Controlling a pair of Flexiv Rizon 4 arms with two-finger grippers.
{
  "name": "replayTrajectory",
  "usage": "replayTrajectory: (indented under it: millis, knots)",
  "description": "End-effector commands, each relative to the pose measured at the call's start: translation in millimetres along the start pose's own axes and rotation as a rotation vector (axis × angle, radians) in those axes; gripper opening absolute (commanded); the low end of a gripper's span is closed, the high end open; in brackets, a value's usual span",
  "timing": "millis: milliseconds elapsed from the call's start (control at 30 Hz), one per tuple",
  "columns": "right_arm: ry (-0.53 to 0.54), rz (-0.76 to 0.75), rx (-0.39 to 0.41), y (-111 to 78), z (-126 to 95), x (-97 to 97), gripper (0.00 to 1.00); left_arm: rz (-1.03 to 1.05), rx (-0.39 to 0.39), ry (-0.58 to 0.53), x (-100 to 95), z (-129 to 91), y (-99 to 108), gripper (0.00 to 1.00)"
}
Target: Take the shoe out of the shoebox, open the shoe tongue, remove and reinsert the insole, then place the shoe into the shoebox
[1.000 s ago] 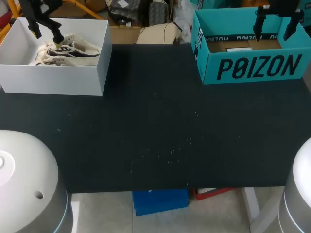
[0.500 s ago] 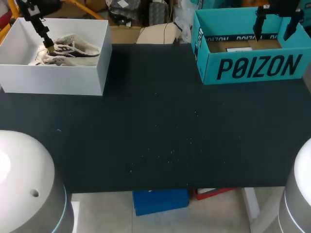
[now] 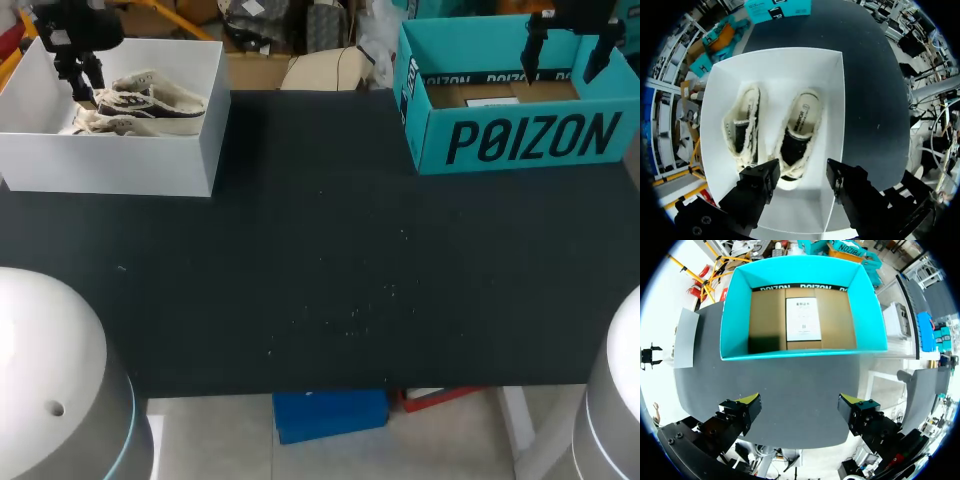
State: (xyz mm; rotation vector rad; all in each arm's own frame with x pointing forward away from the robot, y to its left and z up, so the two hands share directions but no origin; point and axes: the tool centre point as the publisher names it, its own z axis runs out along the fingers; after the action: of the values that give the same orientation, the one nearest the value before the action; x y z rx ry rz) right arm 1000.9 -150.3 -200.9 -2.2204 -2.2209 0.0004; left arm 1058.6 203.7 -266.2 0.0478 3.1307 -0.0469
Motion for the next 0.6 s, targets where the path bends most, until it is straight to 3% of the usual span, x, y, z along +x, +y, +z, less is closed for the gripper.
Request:
replayTrajectory:
  millis: [33,600]
  knots:
    - [0.0,0.0,0.0,-0.1,0,0.1,1.0,0.133,-0.028,0.047,-26.4,16,-8,0.49]
    - [0.0,0.0,0.0,-0.1,0,0.1,1.0,0.113,-0.021,0.071,-51.6,79,-21,0.46]
